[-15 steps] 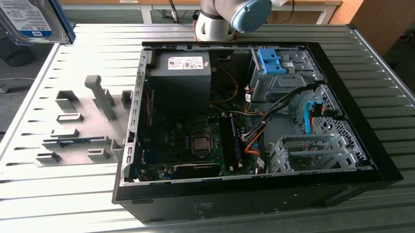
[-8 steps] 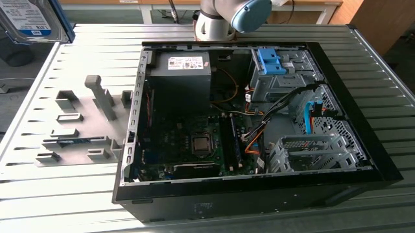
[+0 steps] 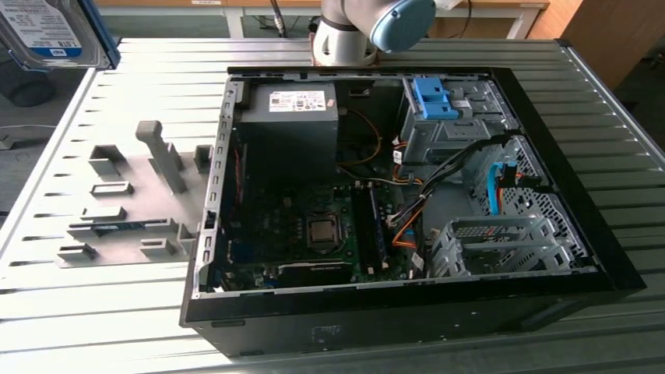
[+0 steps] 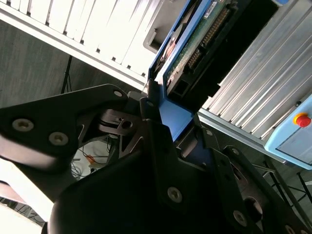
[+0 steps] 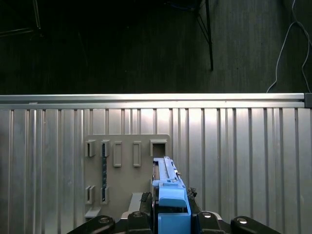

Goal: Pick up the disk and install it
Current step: 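Pick up the disk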

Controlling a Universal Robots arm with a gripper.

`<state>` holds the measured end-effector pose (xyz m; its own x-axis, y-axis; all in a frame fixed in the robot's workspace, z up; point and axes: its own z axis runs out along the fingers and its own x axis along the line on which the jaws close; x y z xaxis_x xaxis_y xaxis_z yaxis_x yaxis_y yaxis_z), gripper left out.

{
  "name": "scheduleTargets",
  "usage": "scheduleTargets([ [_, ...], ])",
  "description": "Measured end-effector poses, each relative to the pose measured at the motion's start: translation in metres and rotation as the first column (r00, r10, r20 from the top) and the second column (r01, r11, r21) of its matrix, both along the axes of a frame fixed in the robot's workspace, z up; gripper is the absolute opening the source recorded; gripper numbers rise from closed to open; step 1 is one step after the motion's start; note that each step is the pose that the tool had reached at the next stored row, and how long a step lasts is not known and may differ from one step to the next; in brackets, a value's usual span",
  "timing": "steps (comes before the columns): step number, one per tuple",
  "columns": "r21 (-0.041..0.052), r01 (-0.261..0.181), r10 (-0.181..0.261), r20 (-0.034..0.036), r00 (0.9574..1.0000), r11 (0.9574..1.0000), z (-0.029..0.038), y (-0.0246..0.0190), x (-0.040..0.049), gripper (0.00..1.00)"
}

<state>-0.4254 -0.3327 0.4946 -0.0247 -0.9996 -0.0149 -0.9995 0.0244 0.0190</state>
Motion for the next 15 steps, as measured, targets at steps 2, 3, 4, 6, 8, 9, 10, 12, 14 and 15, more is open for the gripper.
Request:
scheduleTargets([
  [2, 0.0001, 0.0, 0.0, 0.0001, 1.0, 1.0, -0.0001, 0.0, 0.0002, 0.37],
  [3, 0.0, 0.0, 0.0, 0.0, 1.0, 1.0, 0.0, 0.0001, 0.0006, 0.37],
  [4, 0.0, 0.0, 0.0, -0.0001, 1.0, 1.0, 0.0, 0.0001, 0.0012, 0.37],
  [6, 0.0, 0.0, 0.0, 0.0, 1.0, 1.0, 0.0, 0.0, 0.0031, 0.37],
  [8, 0.0, 0.0, 0.0, 0.0, 1.0, 1.0, 0.0, 0.0, 0.0046, 0.37],
  [9, 0.0, 0.0, 0.0, 0.0001, 1.0, 1.0, -0.0001, 0.0, 0.0053, 0.37],
  [10, 0.0, 0.0, 0.0, 0.0001, 1.0, 1.0, 0.0, 0.0, 0.0059, 0.37],
  [12, 0.0, 0.0, 0.0, 0.0, 1.0, 1.0, 0.0, 0.0, 0.0068, 0.37],
  [14, 0.0, 0.0, 0.0, 0.0001, 1.0, 1.0, 0.0, 0.0, 0.0073, 0.37],
  [15, 0.0, 0.0, 0.0, 0.0001, 1.0, 1.0, 0.0, 0.0, 0.0076, 0.37],
])
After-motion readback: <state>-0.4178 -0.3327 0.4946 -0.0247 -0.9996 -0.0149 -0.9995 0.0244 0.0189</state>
